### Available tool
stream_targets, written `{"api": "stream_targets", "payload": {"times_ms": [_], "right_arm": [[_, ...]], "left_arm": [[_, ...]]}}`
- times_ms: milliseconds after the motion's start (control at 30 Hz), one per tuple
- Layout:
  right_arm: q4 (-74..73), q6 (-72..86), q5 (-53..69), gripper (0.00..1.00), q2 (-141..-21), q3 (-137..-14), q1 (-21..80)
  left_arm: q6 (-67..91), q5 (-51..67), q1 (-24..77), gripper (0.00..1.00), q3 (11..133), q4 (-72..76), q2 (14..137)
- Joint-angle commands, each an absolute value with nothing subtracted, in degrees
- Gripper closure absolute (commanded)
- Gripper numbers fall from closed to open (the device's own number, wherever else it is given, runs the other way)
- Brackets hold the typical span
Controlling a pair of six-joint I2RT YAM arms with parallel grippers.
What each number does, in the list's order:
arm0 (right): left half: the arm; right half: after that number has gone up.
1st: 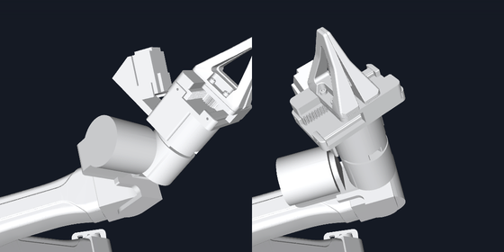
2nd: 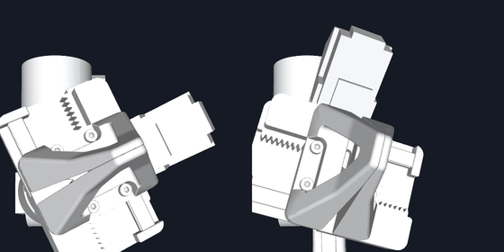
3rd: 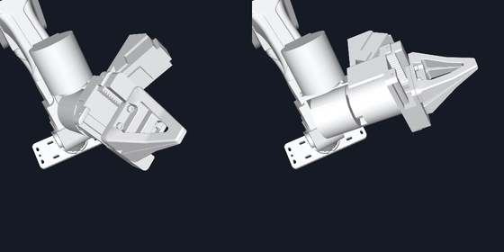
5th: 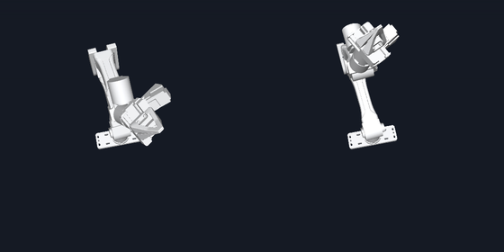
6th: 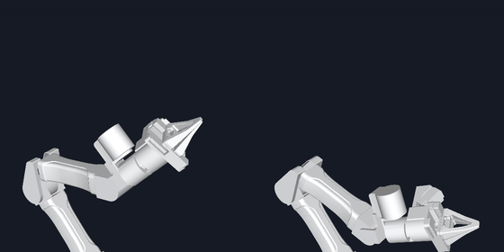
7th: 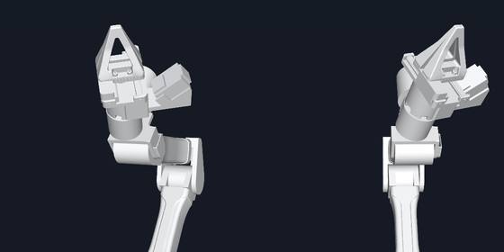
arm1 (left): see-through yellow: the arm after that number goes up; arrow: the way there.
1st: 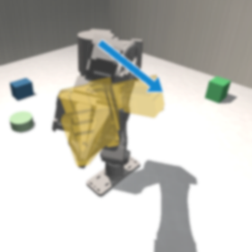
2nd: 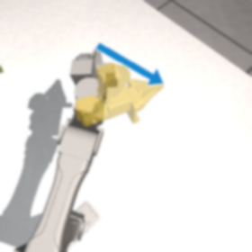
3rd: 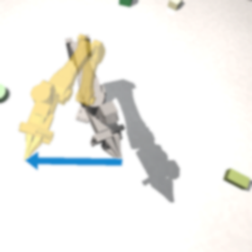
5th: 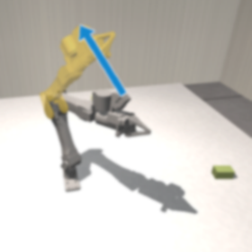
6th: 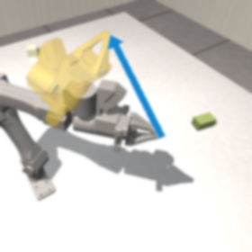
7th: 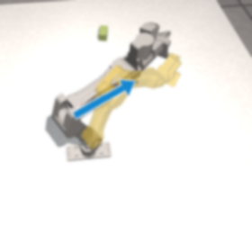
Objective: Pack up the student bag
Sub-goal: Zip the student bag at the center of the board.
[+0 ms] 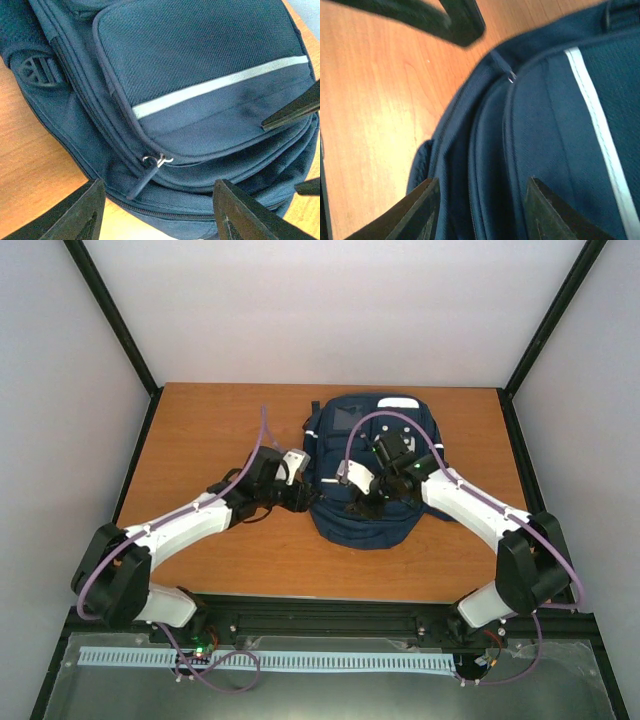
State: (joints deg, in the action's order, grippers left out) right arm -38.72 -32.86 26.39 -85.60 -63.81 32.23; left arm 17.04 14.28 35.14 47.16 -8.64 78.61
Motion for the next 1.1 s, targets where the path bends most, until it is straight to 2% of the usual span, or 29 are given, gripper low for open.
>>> {"api": "stream_targets", "payload": {"times_ms": [0,67,300,467,633,767,933,1067], "right_arm": [[-32.36,-28.46,26.6,0.53,-84.48,-60.75,29.29],[-31.41,-26.89,23.24,0.53,-83.6,-60.4,28.52],[-30.99,-25.51,23.78,0.53,-82.03,-59.67,27.02],[-30.96,-25.48,24.37,0.53,-81.46,-59.31,26.36],[-30.68,-25.48,24.51,0.52,-80.12,-58.97,23.53],[-31.14,-25.4,26.11,0.52,-80.09,-59.05,21.91],[-31.37,-25.4,26.63,0.52,-80.82,-59.03,21.88],[-31.54,-25.4,26.79,0.52,-81.2,-59.23,21.84]], "left_arm": [[9.02,13.37,35.16,0.39,52.1,-11.3,80.3],[5.87,13.22,35.16,0.38,53.8,-13.82,81.62],[-3.76,13.24,35.16,0.36,63.1,-23.19,88.25],[-10.16,17.27,35.16,0.47,67.3,-31.17,92.41],[-13.77,18.04,35.16,0.5,68.13,-34.66,94.4],[-14.7,16.74,35.15,0.52,67.39,-33.63,94.88],[-15.19,16.84,35.13,0.62,67.2,-32.2,95.15],[-15.17,16.85,35.16,0.65,66.59,-31.57,95.59]]}}
